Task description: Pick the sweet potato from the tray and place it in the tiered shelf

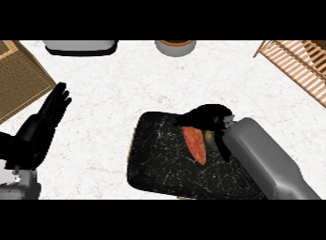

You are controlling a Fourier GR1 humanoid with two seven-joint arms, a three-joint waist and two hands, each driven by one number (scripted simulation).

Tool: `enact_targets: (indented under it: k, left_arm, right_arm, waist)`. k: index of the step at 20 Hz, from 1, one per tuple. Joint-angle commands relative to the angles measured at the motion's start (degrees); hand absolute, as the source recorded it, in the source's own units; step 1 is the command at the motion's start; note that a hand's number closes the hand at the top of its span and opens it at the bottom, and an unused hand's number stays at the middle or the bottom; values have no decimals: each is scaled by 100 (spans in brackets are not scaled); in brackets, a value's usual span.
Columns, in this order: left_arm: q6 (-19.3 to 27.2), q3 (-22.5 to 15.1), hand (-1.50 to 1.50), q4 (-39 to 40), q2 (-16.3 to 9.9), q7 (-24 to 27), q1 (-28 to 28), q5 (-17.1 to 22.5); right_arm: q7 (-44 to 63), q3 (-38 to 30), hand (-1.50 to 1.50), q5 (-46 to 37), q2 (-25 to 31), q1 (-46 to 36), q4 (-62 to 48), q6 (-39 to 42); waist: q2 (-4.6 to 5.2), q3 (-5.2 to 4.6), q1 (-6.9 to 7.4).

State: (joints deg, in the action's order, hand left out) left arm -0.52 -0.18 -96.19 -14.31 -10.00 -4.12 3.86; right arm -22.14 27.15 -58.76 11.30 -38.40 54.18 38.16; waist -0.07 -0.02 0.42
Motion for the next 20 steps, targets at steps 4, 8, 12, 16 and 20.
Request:
enact_targets:
  k: [4, 8, 12, 16, 20]
  left_arm:
    - [-305, 318, 0, 67, -150, 117, 12, 109]
    - [-125, 158, 0, -123, -15, -82, -54, -86]
    - [-198, 152, 0, -12, 118, -21, -48, -82]
    - [-220, 130, 0, -403, 113, -65, 178, -122]
    - [-144, 3, 0, -409, 232, -204, 237, -304]
  right_arm:
    - [-114, 152, -150, -376, -327, 409, -369, -348]
    - [-609, 28, -150, -548, -181, 336, -1181, -1165]
    - [-644, -322, 150, -589, -258, 181, -993, -1521]
    - [-859, -465, 150, -760, -407, 150, -1415, -2497]
    - [-1173, -701, 150, -722, -376, 56, -1458, -2819]
  waist:
    - [13, 2, -2]
    - [35, 7, 67]
    - [18, 5, 15]
    - [21, 7, 56]
    - [15, 6, 26]
